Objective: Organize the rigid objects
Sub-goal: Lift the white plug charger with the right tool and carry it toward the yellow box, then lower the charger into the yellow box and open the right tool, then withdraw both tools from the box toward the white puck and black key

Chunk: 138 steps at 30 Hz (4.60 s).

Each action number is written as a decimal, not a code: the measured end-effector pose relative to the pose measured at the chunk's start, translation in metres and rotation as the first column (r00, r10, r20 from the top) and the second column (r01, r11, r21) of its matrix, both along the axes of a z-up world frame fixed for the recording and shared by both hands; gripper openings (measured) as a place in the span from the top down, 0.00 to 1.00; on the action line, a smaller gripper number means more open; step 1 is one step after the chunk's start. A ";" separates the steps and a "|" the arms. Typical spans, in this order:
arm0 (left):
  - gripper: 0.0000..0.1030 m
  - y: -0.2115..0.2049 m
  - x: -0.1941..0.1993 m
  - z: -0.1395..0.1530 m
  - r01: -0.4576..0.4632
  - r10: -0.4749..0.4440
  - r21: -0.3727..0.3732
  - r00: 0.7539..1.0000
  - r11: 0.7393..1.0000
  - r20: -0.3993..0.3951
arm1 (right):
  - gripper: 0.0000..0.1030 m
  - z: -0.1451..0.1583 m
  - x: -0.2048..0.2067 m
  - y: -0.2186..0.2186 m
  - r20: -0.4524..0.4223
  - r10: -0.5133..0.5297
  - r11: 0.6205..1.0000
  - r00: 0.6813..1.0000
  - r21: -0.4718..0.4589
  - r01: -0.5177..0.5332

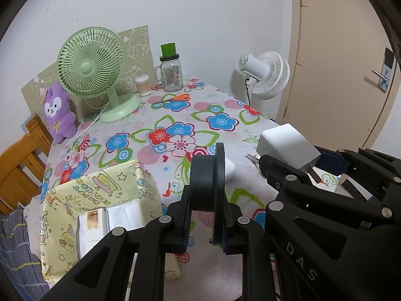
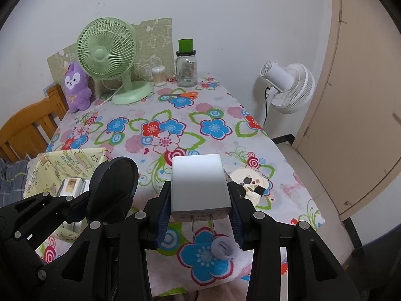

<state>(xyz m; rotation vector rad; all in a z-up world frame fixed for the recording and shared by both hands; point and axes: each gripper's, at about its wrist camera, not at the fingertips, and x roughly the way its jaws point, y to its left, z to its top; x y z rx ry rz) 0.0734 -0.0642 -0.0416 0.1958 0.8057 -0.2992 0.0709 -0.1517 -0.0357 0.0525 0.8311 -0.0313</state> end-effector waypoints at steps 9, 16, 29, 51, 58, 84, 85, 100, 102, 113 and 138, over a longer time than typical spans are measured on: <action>0.84 0.026 0.003 0.002 -0.021 0.020 -0.002 1.000 1.000 -0.005 | 0.56 0.003 0.004 0.025 0.000 0.021 1.000 1.000 0.001 -0.021; 0.84 0.046 0.002 0.003 -0.036 0.036 -0.004 0.999 0.999 -0.004 | 0.56 0.005 0.006 0.046 0.000 0.043 0.999 0.999 -0.002 -0.043; 0.84 0.084 0.003 0.003 -0.081 0.080 -0.009 0.997 0.997 -0.005 | 0.56 0.006 0.012 0.086 -0.001 0.088 0.996 0.996 -0.006 -0.088; 0.83 0.140 0.010 -0.012 -0.152 0.151 -0.024 0.987 0.988 -0.050 | 0.56 -0.006 0.025 0.146 -0.041 0.171 0.985 0.984 -0.020 -0.172; 0.83 0.158 0.019 -0.025 -0.185 0.182 -0.025 0.979 0.982 -0.088 | 0.56 -0.017 0.034 0.162 -0.086 0.201 0.979 0.976 -0.002 -0.202; 0.72 0.177 0.041 -0.059 -0.244 0.240 -0.002 0.954 0.970 -0.179 | 0.55 -0.055 0.059 0.183 -0.188 0.240 0.971 0.952 0.046 -0.236; 0.70 0.176 0.040 -0.058 -0.249 0.244 -0.003 0.953 0.969 -0.178 | 0.54 -0.053 0.058 0.182 -0.185 0.237 0.971 0.954 0.036 -0.234; 0.30 0.164 0.019 -0.029 -0.240 0.228 -0.073 0.963 0.968 -0.141 | 0.32 -0.024 0.038 0.166 -0.122 0.233 0.971 0.965 0.081 -0.225; 0.29 0.161 0.017 -0.025 -0.239 0.229 -0.067 0.965 0.969 -0.129 | 0.31 -0.020 0.035 0.164 -0.115 0.232 0.972 0.966 0.076 -0.224; 0.25 0.135 0.005 -0.009 -0.218 0.216 -0.023 0.974 0.976 -0.071 | 0.25 -0.005 0.022 0.137 -0.078 0.201 0.978 0.977 0.079 -0.195; 0.09 0.069 0.008 0.007 -0.144 0.144 -0.006 0.989 0.990 -0.031 | 0.10 0.010 0.019 0.070 -0.051 0.108 0.994 0.993 0.021 -0.107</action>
